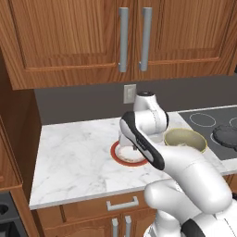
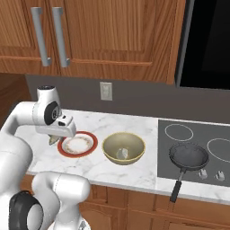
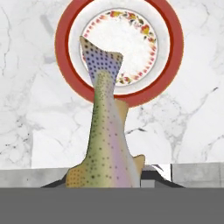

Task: Place the fish on the plate and place the garlic on the same plate.

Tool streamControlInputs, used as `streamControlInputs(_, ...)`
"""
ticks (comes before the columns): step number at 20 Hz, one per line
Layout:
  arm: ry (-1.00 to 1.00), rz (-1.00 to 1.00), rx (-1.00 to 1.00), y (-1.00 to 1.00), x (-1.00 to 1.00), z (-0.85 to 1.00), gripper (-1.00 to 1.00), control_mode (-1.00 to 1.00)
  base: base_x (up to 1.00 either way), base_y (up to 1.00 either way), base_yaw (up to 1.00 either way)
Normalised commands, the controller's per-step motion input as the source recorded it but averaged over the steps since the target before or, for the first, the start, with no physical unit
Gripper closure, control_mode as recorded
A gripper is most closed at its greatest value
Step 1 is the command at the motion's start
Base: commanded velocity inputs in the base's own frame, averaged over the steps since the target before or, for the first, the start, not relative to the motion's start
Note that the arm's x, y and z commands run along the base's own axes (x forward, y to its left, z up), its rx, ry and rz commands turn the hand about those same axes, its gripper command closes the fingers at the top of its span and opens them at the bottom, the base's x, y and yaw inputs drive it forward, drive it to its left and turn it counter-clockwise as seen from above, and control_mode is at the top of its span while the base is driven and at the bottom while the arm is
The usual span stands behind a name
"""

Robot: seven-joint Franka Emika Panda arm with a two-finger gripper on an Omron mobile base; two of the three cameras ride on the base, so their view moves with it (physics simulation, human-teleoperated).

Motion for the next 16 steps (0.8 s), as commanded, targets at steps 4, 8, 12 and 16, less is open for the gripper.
streamControlInputs(4, 0.0, 0.02, 0.0, 0.15, 0.19, -0.17, 1.0, -1.0, 0.0, 0.0, 0.0)
streamControlInputs(8, 0.0, 0.06, 0.0, 0.01, 0.02, -0.11, 1.0, -1.0, 0.0, 0.0, 0.0)
streamControlInputs(12, 0.0, 0.07, 0.0, 0.0, 0.02, -0.09, 1.0, -1.0, 0.0, 0.0, 0.0)
streamControlInputs(16, 0.0, 0.06, 0.0, 0.0, 0.13, -0.31, 1.0, -1.0, 0.0, 0.0, 0.0)
